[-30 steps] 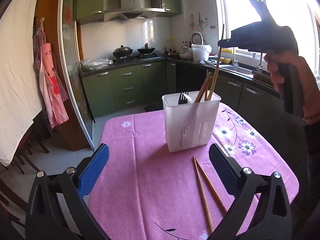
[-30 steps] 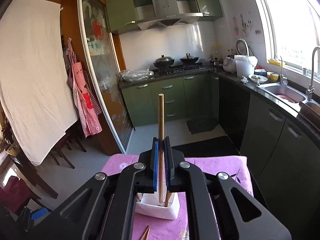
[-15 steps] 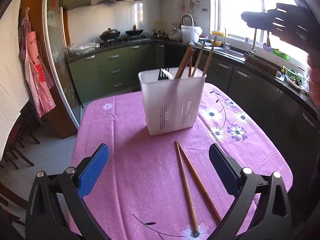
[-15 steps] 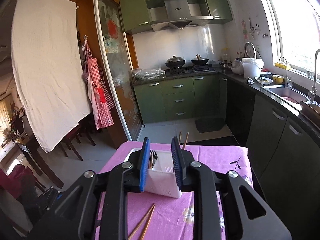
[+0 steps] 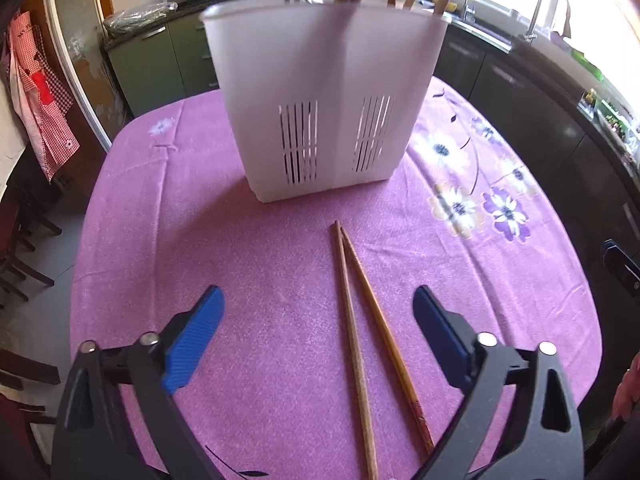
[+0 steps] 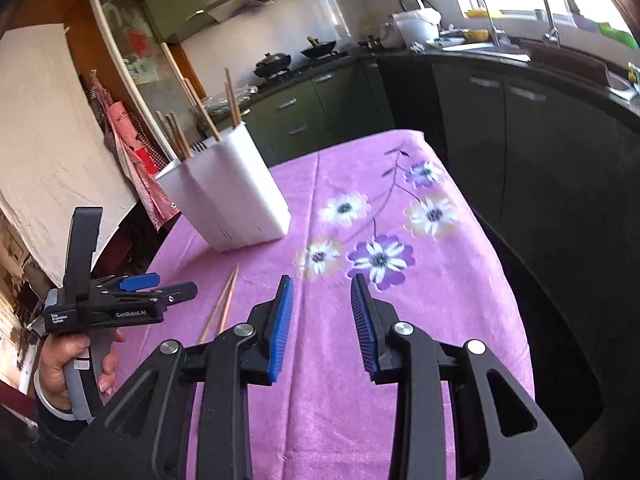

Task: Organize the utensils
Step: 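Lower the left tool to the two loose chopsticks and grasp one, then lift the chopstick upright with the left tool while the right tool grasps the last chopstick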

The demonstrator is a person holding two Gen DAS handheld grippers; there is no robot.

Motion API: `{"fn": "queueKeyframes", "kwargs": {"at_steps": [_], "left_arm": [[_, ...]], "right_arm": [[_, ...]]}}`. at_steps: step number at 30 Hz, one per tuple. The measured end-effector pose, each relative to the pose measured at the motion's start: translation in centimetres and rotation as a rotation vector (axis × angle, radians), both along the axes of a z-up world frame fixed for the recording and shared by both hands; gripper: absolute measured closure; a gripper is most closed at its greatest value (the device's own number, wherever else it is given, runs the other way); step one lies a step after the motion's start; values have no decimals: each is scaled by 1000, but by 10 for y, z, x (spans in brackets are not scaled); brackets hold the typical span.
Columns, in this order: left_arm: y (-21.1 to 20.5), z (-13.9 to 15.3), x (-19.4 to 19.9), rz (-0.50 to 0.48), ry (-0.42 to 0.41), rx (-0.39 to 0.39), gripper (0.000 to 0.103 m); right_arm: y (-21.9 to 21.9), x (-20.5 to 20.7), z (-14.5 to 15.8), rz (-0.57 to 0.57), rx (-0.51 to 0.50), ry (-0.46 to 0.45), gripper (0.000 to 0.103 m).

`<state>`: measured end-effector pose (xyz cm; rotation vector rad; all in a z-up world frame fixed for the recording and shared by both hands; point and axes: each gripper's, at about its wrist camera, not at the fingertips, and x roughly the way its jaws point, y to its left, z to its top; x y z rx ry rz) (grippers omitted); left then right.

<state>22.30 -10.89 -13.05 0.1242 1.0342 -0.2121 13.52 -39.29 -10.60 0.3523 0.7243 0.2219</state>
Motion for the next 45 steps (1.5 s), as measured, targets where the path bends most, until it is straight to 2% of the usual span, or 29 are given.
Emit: {"fn": "queueKeyframes", "kwargs": {"at_steps": [4, 8, 10, 12, 24, 27, 29, 30, 31, 33, 34, 40, 45], "left_arm": [[-5, -15, 9, 0, 53, 30, 36], [-10, -25, 12, -7, 80, 51, 38], [-10, -28, 13, -3, 90, 56, 48], [-9, -30, 14, -2, 102, 56, 52], [-2, -41, 33, 13, 130, 59, 53], [-2, -42, 35, 13, 125, 64, 53], [-2, -42, 36, 6, 124, 47, 59], [-2, -41, 36, 4, 125, 34, 65], [-6, -39, 32, 5, 119, 36, 77], [-6, -38, 32, 1, 113, 33, 92], [-6, -38, 32, 2, 113, 33, 95], [-2, -34, 24, 3, 89, 20, 97], [11, -3, 4, -4, -8, -24, 97]], "right_arm": [[-15, 4, -19, -14, 29, 39, 72], [-11, 7, -23, 2, 25, 51, 72], [-7, 10, -22, 6, 19, 53, 72], [-4, 12, -22, 10, 23, 58, 72], [6, 17, -23, 17, 2, 80, 72], [13, 20, -25, 31, -20, 88, 72], [17, 21, -27, 39, -32, 92, 72], [19, 22, -28, 41, -36, 95, 72], [21, 23, -30, 45, -41, 98, 72], [23, 23, -31, 49, -47, 102, 72], [24, 23, -31, 49, -50, 103, 72], [28, 23, -31, 55, -70, 106, 72], [29, 25, -31, 55, -73, 110, 71]]}}
